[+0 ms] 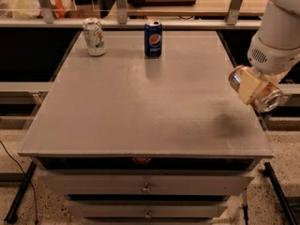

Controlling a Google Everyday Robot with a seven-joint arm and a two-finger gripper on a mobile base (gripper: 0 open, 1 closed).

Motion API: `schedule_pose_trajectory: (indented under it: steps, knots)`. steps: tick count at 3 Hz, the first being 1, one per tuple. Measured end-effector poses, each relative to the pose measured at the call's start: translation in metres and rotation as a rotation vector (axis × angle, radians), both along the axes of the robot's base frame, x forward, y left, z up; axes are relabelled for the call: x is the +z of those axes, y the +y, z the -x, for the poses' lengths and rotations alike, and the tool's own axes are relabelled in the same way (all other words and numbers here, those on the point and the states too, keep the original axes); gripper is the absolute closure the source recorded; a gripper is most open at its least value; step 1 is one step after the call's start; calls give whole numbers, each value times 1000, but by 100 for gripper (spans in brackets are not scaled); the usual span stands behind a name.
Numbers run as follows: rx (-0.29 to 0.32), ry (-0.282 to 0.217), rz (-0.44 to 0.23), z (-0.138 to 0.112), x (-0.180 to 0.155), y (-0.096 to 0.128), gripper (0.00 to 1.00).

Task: Pick orange can

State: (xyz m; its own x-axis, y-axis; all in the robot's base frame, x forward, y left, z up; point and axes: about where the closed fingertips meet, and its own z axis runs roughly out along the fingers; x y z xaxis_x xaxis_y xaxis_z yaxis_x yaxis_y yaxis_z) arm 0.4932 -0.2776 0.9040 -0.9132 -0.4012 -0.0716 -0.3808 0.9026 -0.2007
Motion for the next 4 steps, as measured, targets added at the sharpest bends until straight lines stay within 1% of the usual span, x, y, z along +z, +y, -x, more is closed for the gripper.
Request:
schedule_pose_trajectory:
  steps: [2,3,4]
  knots:
    - [111,-56,-42,-16,21,11,100]
    - [154,-75,-58,-19,24,14,100]
    - [181,-76,-73,-20,24,17,100]
